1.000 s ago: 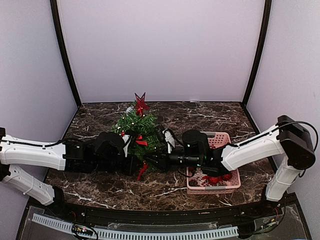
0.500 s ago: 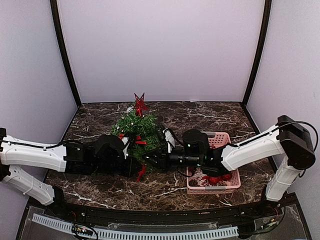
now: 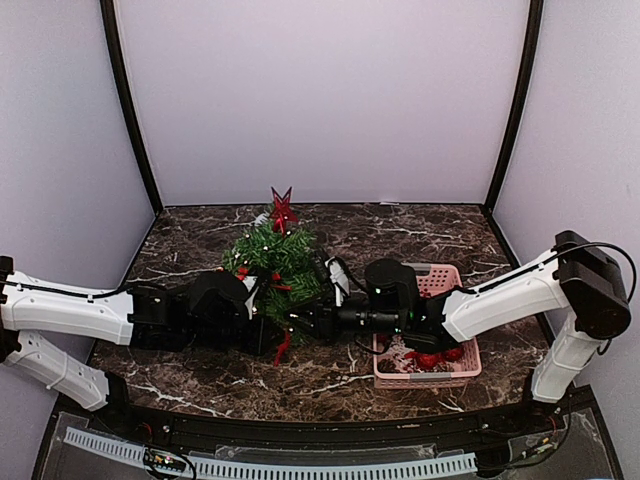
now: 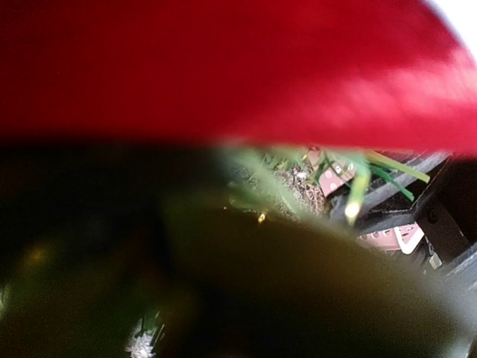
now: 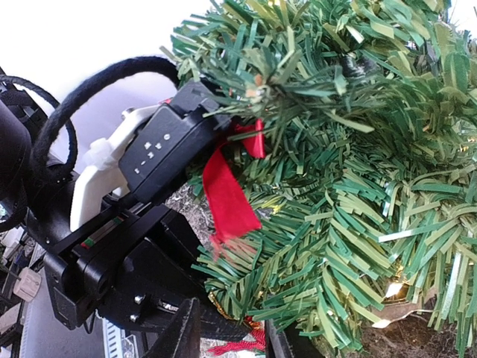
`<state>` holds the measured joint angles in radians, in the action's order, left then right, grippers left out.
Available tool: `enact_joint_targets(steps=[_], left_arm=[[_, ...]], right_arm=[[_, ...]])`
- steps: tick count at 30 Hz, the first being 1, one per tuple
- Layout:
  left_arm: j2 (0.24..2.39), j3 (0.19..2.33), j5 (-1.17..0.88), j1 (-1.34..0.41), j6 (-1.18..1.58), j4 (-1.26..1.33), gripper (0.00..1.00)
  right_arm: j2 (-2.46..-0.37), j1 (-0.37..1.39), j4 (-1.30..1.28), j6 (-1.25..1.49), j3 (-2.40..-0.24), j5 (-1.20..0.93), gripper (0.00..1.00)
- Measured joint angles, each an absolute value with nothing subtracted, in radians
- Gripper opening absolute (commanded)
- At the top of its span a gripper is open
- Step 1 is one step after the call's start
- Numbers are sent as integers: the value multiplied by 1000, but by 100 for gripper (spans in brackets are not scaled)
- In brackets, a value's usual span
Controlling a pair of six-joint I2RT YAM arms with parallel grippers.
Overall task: Decorate the small christmas tree
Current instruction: Hang the ornament deer on the branch.
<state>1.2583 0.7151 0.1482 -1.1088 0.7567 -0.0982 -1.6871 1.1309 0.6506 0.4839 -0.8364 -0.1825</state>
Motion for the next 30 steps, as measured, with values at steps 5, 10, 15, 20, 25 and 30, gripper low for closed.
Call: enact_joint_targets(steps=[5, 10, 15, 20, 25, 30], left_arm=[[1258, 715, 147, -1109, 756, -98, 20], [1258, 715, 146, -1109, 756, -99, 26], [1258, 715, 144, -1109, 754, -99, 33], [1240, 715, 135, -1109, 744, -109, 38], [1219, 715, 129, -1109, 733, -125, 42], [1208, 715, 128, -1109, 725, -144, 52]], right_arm=[[-1687, 1131, 651, 484, -836, -183, 33], [-1687, 1131, 657, 484, -836, -184, 34], [-1687, 1131, 659, 484, -836, -186, 35], [-1687, 1131, 659, 484, -836, -187, 36], [-1687, 1131, 667, 485, -836, -187, 37], [-1687, 1131, 678, 488, -836, -187, 38]])
